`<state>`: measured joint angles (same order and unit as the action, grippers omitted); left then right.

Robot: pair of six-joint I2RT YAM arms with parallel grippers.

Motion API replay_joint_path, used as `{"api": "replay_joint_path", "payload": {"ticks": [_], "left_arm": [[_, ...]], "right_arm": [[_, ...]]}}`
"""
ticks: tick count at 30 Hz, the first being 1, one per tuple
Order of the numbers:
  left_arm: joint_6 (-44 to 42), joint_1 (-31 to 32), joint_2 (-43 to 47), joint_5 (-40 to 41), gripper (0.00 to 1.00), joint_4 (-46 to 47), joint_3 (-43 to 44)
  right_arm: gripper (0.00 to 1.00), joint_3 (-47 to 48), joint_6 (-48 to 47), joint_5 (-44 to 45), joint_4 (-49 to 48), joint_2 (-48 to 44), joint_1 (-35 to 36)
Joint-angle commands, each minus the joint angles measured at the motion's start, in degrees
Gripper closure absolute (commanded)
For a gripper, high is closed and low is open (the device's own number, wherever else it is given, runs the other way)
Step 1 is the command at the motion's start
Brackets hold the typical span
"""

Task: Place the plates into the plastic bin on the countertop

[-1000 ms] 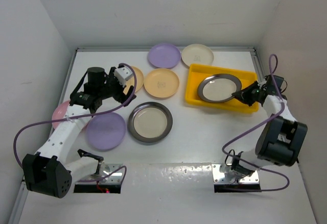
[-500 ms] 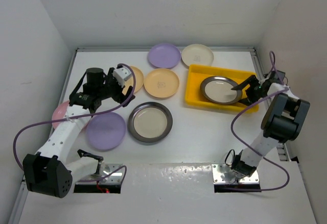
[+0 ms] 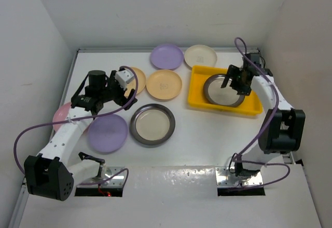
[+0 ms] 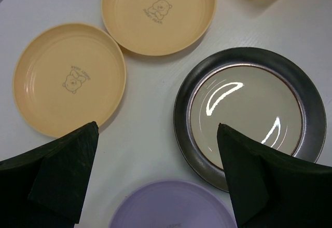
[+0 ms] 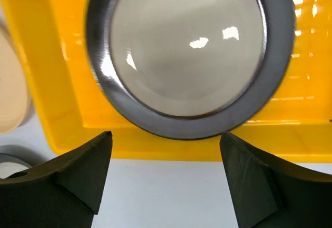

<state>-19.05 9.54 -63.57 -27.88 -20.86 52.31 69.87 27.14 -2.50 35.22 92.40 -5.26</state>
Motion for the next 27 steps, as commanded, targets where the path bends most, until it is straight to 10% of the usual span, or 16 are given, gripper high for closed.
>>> {"api": "replay_joint_path", "payload": {"ticks": [1,6,16,22,27], "left_arm": [[-0.46,-0.66,-0.15,-1.92,0.04,1.79,0.07],[0.59,-0.66,-0.68,-2.44,0.04,2.32,0.07],[0.59,-0.66,0.99,-1.39,0.04,2.32,-1.78],[0.59,-0.66,1.52,-0.25,0.04,2.32,-2.30],[0.07,-0.66,2.05,0.28,0.04,2.32,-2.92]], "right_arm": [[0.18,0.62,-1.03,3.57,-4.00,-2.14,7.23],[0.38,5.52,-2.27,-1.11,-4.38,5.67,19.12],[0.44,8.54,0.81,8.47,-4.55,17.19,31.00],[0.78,4.76,0.02,12.87,-4.64,16.77,33.90],[0.86,-1.22,-1.64,14.63,-5.60,11.85,36.46]]}}
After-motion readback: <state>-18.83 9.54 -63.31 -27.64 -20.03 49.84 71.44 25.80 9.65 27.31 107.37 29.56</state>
